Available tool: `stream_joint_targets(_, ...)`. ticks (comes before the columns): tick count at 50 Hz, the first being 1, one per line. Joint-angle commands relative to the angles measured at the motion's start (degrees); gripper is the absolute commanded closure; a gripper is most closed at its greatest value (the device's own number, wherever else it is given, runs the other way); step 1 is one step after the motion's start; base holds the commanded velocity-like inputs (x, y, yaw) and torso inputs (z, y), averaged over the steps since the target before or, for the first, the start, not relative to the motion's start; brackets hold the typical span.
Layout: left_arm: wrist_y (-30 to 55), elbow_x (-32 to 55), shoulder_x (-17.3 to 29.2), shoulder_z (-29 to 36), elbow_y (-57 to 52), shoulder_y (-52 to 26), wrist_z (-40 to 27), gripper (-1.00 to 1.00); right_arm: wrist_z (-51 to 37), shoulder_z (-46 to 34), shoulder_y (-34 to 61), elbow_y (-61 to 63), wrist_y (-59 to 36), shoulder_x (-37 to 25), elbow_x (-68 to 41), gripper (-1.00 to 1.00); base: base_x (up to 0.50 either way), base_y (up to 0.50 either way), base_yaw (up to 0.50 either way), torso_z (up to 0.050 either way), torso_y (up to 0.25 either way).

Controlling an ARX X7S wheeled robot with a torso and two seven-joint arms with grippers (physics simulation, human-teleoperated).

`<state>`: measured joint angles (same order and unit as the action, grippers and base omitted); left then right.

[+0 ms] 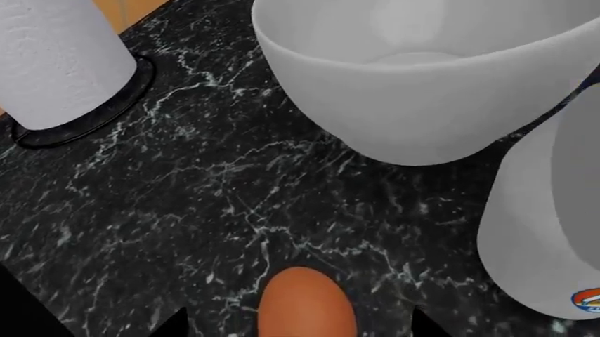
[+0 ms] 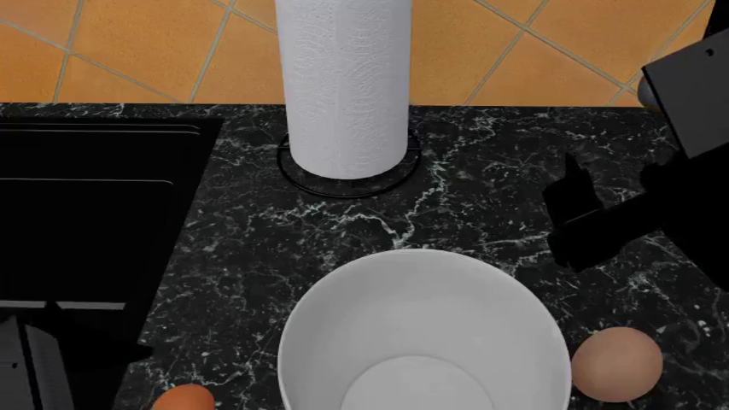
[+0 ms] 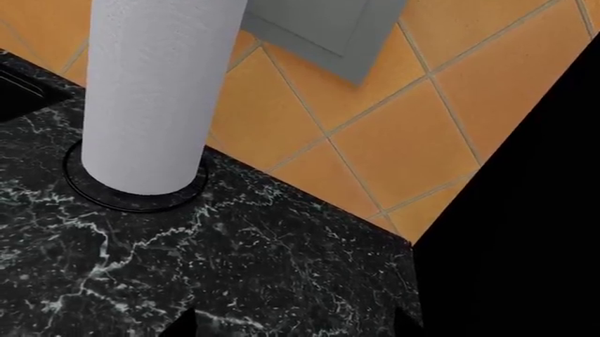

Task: Place the eggs and milk next to the bowl.

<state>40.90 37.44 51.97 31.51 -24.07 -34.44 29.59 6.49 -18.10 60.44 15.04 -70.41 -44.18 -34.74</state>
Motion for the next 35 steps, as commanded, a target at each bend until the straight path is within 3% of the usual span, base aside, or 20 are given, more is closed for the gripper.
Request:
stream_joint_targets(1, -1.12, -2.11, -2.51, 0.42, 4.02, -0.35, 3.19, -1.00, 0.90, 1.01, 0.53, -1.27, -0.07, 1.40, 0.94, -1.00, 0.00, 0.00, 0.00, 0.000, 0.000)
stream_joint_targets(15, -6.19, -5.40, -4.32, 2.52, 10.85, 0.41, 5.98, -1.00, 0.86, 0.77, 0.38, -1.54, 0.20, 1.31, 0.88, -1.00, 0.00, 0.00, 0.00, 0.000, 0.000)
stream_joint_targets(35, -6.21, -5.91, -5.00, 3.74, 10.93, 1.17, 5.70, -1.00, 0.61, 1.03, -0.26, -1.03, 0.15, 0.94, 0.37, -1.00, 0.00, 0.00, 0.00, 0.000, 0.000)
